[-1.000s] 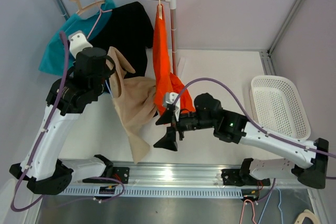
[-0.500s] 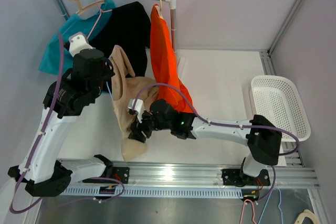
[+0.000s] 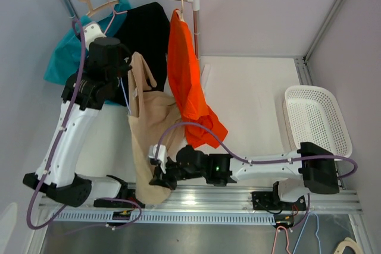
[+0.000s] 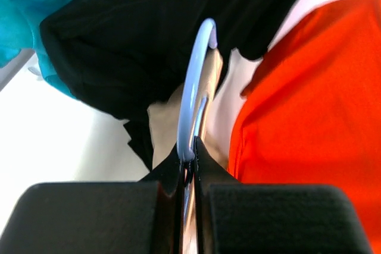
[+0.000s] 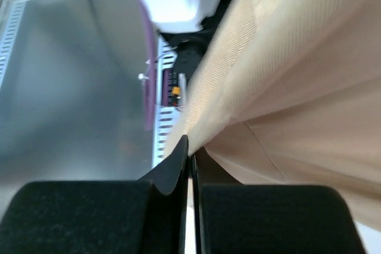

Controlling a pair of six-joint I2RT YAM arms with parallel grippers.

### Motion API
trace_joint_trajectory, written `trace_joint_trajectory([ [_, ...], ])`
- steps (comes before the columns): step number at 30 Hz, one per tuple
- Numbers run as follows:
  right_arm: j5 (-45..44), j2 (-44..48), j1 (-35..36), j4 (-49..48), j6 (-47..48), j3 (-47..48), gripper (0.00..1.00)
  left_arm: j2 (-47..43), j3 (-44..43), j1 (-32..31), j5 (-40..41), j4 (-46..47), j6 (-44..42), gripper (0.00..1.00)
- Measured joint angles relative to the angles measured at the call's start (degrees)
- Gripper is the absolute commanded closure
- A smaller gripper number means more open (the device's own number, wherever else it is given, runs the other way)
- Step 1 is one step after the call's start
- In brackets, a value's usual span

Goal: Remove the t-shirt from the hanger

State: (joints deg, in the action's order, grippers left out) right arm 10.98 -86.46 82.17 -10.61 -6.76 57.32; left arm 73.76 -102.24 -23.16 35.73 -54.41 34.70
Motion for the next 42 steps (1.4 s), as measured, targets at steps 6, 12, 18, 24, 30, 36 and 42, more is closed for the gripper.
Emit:
trace_joint_trajectory([
  [6, -5.0, -1.2, 3.7, -4.2, -4.6, -4.0, 1.0, 7.6, -8.8, 2.7, -2.5, -1.9, -1.4, 0.99],
  [12, -3.1, -4.6, -7.3, -1.7, -6.8, -2.3, 1.0, -1.9, -0.3, 0.1, -8.0, -0.3, -1.8, 0.99],
  [18, -4.2, -9.4, -19.8, 4.9, -6.4, 10.4, 1.0, -24.4, 13.8, -2.3, -14.1, -3.2, -2.2, 0.99],
  [24, -5.9, -19.7, -25.6, 8.6, -6.1, 26.5, 1.0, -42.6, 22.2, -3.4, -14.3, -10.5, -2.1, 0.99],
  [30, -10.1, -37.1, -27.6, 20.2, -5.9, 45.2, 0.14, -48.1, 24.4, -3.5, -10.3, -11.4, -5.4, 0.99],
  [36, -16.2, -49.1, -27.6, 32.6, -5.7, 54.9, 0.12, -46.8, 29.2, -3.5, -9.2, -0.6, -14.5, 0.99],
  [42, -17.4, -45.4, -27.1, 31.6, -8.1, 46.6, 1.0, -33.6, 19.7, -2.4, -11.1, 10.0, -19.4, 0.99],
])
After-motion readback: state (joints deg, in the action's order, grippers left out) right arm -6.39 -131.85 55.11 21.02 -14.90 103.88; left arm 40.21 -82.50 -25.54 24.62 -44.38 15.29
